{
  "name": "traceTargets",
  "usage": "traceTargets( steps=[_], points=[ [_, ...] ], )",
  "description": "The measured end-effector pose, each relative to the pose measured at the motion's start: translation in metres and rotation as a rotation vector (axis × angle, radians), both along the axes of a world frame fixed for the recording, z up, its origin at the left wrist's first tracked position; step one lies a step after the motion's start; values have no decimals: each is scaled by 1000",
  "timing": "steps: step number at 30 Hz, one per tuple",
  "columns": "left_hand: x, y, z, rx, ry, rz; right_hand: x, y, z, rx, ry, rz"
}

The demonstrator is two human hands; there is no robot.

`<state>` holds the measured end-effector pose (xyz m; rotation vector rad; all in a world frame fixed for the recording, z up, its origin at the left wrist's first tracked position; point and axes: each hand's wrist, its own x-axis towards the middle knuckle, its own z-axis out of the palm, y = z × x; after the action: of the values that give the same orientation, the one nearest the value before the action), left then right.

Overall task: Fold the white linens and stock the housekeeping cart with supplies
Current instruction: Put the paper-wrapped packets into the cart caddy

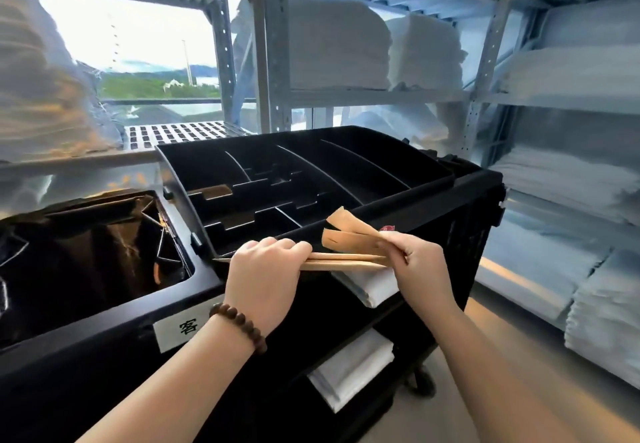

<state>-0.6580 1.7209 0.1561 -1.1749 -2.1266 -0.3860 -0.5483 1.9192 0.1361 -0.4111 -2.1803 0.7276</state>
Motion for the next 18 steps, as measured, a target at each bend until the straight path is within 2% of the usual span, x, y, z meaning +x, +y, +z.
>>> traceTargets(
  steps=[6,9,18],
  points=[
    [-34,16,24,45,77,90,-62,43,13,-17,44,115],
    [-52,36,29,77,101,187,-95,72,16,-46,66,192],
    [-93,82,31,166,62,531,-179,152,26,52,49,469]
  ],
)
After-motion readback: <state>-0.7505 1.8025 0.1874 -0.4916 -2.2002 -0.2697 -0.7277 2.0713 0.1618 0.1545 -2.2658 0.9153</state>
